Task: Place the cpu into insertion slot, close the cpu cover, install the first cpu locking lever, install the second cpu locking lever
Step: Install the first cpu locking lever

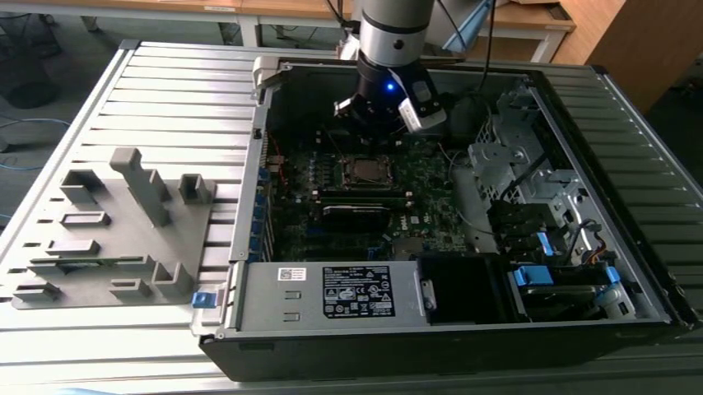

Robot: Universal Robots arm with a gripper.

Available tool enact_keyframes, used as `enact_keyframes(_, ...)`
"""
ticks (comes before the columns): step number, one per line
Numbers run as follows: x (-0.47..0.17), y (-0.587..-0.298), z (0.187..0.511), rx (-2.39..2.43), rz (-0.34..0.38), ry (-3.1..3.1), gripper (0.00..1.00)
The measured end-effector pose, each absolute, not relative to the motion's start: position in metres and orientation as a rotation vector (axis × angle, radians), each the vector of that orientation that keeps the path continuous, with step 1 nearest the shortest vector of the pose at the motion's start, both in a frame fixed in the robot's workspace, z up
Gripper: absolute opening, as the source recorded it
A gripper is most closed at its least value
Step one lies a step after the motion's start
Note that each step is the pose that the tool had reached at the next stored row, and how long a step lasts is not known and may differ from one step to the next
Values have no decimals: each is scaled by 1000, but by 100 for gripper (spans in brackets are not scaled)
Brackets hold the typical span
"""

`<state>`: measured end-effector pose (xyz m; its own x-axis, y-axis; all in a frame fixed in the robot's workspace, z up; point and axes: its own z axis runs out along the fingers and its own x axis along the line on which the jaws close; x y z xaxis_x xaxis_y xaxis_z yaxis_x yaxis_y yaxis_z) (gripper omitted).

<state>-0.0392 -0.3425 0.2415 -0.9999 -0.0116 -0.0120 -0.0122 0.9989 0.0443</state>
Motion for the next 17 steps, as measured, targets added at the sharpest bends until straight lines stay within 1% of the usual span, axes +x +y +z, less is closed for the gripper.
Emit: enact_keyframes(17,-59,-343,242,-19,70,3129,11)
